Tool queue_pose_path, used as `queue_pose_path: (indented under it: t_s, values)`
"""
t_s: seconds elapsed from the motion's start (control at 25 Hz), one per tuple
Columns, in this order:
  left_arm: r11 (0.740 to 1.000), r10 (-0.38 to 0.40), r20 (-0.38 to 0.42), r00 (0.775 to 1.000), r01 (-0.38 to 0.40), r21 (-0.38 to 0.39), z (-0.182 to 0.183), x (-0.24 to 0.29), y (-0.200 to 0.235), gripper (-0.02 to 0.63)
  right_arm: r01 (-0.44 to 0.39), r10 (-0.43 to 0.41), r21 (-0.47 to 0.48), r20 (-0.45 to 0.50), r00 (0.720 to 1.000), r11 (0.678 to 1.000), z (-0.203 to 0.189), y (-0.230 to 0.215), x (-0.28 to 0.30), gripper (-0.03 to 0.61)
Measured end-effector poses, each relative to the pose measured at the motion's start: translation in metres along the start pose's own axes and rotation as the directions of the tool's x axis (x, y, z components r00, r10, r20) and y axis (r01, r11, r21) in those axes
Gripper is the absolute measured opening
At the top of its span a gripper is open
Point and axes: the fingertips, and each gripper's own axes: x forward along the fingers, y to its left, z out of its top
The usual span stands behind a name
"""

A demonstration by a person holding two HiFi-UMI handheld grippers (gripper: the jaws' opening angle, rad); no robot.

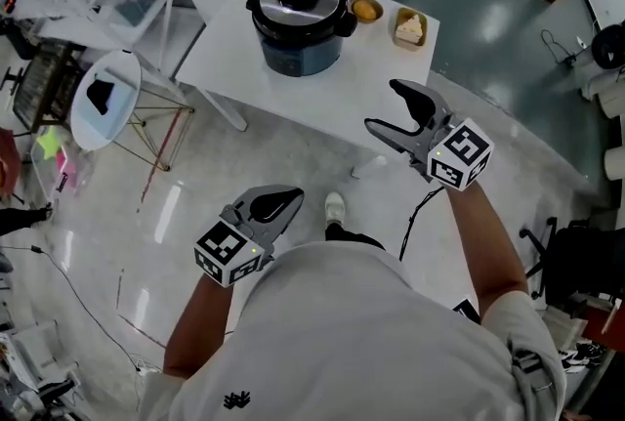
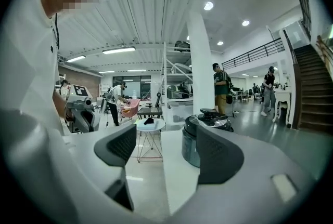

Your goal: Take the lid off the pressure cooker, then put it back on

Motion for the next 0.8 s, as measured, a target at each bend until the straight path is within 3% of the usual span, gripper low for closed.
queue_pose_path:
  t_s: [0.44, 0.8]
  values:
    - [1.000, 0.009, 0.028, 1.000, -0.009, 0.014, 0.050, 0.082, 0.050, 0.006, -0.100, 0.100, -0.048, -0.005, 0.995, 0.994, 0.014, -0.111, 0.051, 0.362]
    - [0.998, -0.048, 0.018, 0.999, 0.047, 0.043, 0.068, 0.092, 0.094, 0.006, -0.128, 0.126, -0.074, -0.023, 0.992, 0.989, 0.029, -0.146, 0.123, 0.362]
